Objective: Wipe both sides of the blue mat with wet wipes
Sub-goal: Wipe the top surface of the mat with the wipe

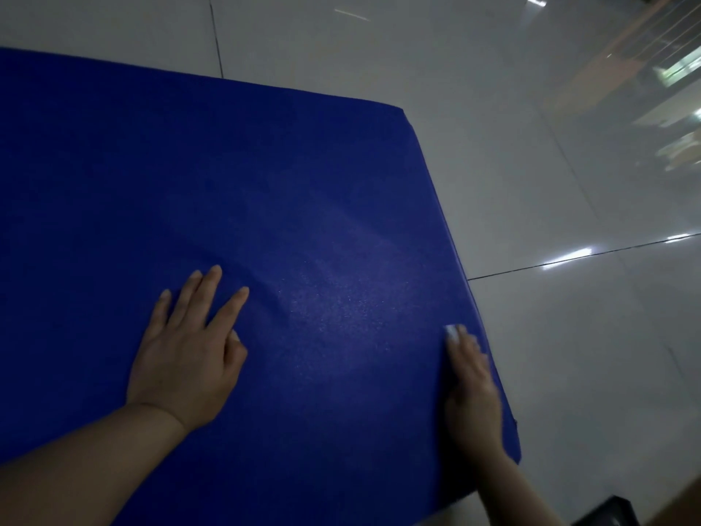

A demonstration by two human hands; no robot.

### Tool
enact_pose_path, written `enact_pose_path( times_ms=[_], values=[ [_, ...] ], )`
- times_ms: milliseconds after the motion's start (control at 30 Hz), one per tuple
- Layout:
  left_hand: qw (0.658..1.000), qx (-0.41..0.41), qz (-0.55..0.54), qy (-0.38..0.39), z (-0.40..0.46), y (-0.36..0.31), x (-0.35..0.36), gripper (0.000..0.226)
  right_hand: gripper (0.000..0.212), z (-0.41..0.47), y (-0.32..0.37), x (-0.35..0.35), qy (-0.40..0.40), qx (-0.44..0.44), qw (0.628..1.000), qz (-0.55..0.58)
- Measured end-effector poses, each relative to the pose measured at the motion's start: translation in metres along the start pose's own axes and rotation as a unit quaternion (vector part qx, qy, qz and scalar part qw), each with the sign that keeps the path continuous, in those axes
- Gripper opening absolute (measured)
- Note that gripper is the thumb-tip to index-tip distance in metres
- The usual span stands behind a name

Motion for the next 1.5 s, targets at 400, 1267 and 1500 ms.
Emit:
enact_pose_path(
  times_ms=[400, 1267, 1500],
  values=[
    [0.998, -0.016, -0.061, -0.010, -0.085, -0.017, 0.002, 0.053, 0.078, 0.006, -0.020, 0.003, 0.032, 0.079, 0.996, -0.005],
    [1.000, -0.016, -0.020, 0.006, -0.098, -0.019, 0.015, 0.055, 0.090, -0.055, -0.056, -0.012, 0.012, 0.044, 0.999, 0.023],
    [1.000, -0.013, -0.015, 0.008, -0.098, -0.018, 0.016, 0.055, 0.071, -0.073, -0.015, -0.002, 0.013, -0.091, 0.995, 0.031]
  ],
)
Point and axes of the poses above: each hand's wrist, its own z-axis towards the middle knuckle, its own x-axis out of the palm, y = z × x, the point moved 9 cm from there along z, towards the middle knuckle, and after that the axes turned 11 degrees about -z, right-handed, at the moved point
